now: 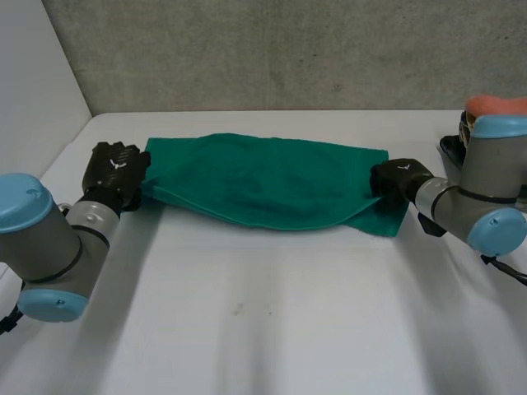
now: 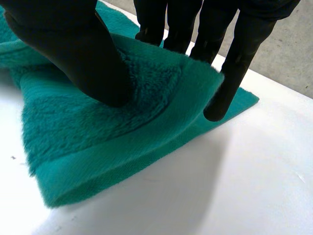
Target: Fold the laundry.
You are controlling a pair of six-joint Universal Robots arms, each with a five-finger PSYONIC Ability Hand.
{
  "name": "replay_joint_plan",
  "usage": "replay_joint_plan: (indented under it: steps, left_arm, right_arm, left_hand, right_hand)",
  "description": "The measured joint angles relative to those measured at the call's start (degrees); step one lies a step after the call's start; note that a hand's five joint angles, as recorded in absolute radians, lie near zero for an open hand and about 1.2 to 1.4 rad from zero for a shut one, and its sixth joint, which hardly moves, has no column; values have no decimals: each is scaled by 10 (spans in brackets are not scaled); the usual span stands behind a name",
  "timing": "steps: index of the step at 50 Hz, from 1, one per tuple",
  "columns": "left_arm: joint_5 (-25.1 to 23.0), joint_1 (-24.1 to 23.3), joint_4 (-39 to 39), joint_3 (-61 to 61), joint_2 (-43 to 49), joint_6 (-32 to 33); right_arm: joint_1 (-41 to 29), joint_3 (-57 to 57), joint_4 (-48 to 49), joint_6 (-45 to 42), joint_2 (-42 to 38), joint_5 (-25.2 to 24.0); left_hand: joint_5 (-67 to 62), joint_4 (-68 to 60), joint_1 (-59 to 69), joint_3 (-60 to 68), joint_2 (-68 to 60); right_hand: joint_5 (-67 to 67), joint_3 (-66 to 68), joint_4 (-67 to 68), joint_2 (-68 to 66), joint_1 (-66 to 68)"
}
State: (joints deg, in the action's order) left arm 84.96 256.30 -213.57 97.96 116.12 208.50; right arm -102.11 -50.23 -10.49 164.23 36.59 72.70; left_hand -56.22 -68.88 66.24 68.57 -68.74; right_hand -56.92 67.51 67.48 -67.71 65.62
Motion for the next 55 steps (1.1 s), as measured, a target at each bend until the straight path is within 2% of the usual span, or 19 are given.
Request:
replay_joint_plan:
  steps: [4, 8, 14, 21, 24, 25, 29, 33, 35, 40, 45, 49, 51, 52, 53, 55]
  left_arm:
    - [0, 5, 3, -2, -12, 1]
    - [0, 16, 8, -5, -53, 3]
    - [0, 24, 51, -8, -159, 6]
    - [-12, 21, 193, -33, -304, 9]
    - [-19, 21, 237, -44, -331, 9]
    - [-29, 23, 290, -58, -353, 10]
    - [-41, 26, 368, -81, -351, 15]
    - [-45, 27, 406, -94, -310, 37]
    - [-45, 27, 418, -101, -258, 65]
    - [-36, 28, 418, -134, -129, 112]
    - [-17, 29, 399, -212, -2, 130]
    - [-8, 29, 343, -306, 73, 129]
    - [-5, 28, 289, -358, 96, 125]
    - [-5, 28, 289, -358, 96, 125]
    - [-3, 26, 225, -397, 105, 121]
    - [-1, 23, 150, -428, 106, 114]
  right_arm:
    - [1, 12, -16, 0, 8, 2]
    - [3, 7, -31, -14, 75, 2]
    - [23, -55, -41, -89, 237, 0]
    - [53, -132, -70, -216, 431, 1]
    - [56, -140, -80, -234, 457, 1]
    - [58, -149, -100, -260, 491, 2]
    - [57, -164, -128, -285, 513, 3]
    - [49, -175, -138, -297, 503, 9]
    - [31, -177, -140, -306, 469, 23]
    - [-18, -141, -125, -319, 352, 82]
    - [-49, -67, -74, -322, 231, 139]
    - [-59, 2, 19, -308, 161, 161]
    - [-61, 35, 92, -289, 140, 167]
    - [-61, 35, 92, -289, 140, 167]
    - [-63, 60, 169, -263, 130, 172]
    - [-65, 77, 252, -229, 129, 177]
  left_hand:
    - [0, 0, 0, 0, 0]
    - [0, 0, 0, 0, 0]
    - [0, 0, 0, 0, 0]
    - [0, 0, 0, 0, 0]
    - [0, 0, 0, 0, 0]
    - [0, 0, 0, 0, 0]
    - [0, 0, 0, 0, 0]
    - [0, 0, 0, 0, 0]
    - [0, 0, 0, 0, 0]
    - [0, 0, 0, 0, 0]
    - [0, 0, 0, 0, 0]
    - [0, 0, 0, 0, 0]
    - [0, 0, 0, 0, 0]
    - [0, 0, 0, 0, 0]
    - [0, 0, 0, 0, 0]
    - [0, 0, 0, 0, 0]
  right_hand:
    - [-2, 6, 11, -1, 0]
    - [-2, 6, 12, -1, 0]
    - [-2, 7, 12, -1, 0]
    - [-2, 7, 12, -1, 0]
    - [-2, 7, 12, -1, 0]
    - [-2, 7, 12, -1, 0]
    - [-4, 7, 12, -1, 0]
    - [-4, 7, 12, -1, 0]
    - [-4, 7, 12, -1, 0]
    - [-4, 9, 12, -1, 0]
    - [-4, 9, 12, -1, 0]
    - [-4, 9, 12, -1, 0]
    - [-4, 9, 12, -1, 0]
    - [-4, 9, 12, -1, 0]
    - [-4, 9, 12, -1, 0]
    - [-4, 9, 12, -1, 0]
